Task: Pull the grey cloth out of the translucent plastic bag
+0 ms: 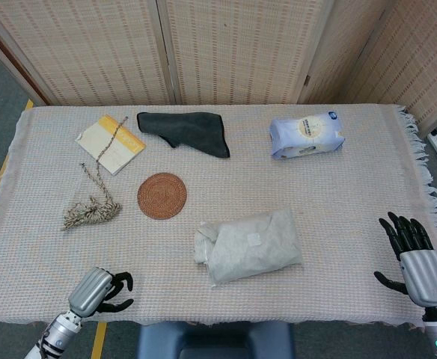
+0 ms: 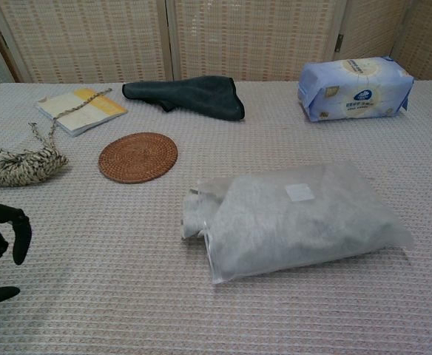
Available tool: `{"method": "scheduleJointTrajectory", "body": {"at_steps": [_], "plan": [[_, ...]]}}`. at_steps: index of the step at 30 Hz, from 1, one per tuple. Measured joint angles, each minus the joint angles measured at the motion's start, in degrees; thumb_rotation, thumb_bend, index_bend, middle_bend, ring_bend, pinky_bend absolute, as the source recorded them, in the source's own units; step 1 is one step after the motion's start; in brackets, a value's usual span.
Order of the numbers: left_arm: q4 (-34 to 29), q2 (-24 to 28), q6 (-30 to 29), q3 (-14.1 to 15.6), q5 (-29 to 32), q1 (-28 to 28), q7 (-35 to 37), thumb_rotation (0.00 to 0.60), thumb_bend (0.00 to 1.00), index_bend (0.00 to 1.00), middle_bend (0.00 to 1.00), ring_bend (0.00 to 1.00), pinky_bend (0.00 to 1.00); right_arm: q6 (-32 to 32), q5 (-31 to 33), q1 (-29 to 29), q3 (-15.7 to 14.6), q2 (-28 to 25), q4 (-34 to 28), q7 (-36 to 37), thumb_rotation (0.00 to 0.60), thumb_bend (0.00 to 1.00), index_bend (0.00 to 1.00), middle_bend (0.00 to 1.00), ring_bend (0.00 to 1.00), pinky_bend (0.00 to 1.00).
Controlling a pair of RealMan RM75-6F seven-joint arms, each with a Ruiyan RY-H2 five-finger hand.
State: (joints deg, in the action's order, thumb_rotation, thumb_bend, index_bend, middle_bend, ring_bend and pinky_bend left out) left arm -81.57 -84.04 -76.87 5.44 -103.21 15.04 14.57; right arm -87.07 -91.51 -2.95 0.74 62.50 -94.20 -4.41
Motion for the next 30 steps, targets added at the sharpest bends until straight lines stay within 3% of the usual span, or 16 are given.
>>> {"method": "scheduleJointTrajectory", "body": {"at_steps": [8, 16, 30], "plan": [[4.50, -10.06, 0.94, -4.33, 3.32, 2.41, -3.46, 0.600, 0.41, 0.52, 1.00, 1.00, 1.00, 0.84, -0.16, -0.16, -0.36, -0.21, -0.21, -0.01, 0.600, 0.02, 0.00, 0.00, 0.00, 0.00], [12.27, -17.65, 0.58, -6.35, 4.16, 4.71, -7.07, 0.600, 0.29, 0.45, 1.00, 1.00, 1.00, 1.15, 0.06, -0.19, -0.41, -0.79, -0.67, 0.36, 0.600, 0.02, 0.00, 0.00, 0.00, 0.00], [25.08, -28.72, -3.17, -7.88, 3.85, 8.69, -4.86, 0.600, 0.27, 0.49, 1.00, 1.00, 1.00, 2.21, 0.91, -0.54, -0.20, -0.93, -0.94, 0.13, 0.600, 0.02, 0.00, 0.00, 0.00, 0.00]]}}
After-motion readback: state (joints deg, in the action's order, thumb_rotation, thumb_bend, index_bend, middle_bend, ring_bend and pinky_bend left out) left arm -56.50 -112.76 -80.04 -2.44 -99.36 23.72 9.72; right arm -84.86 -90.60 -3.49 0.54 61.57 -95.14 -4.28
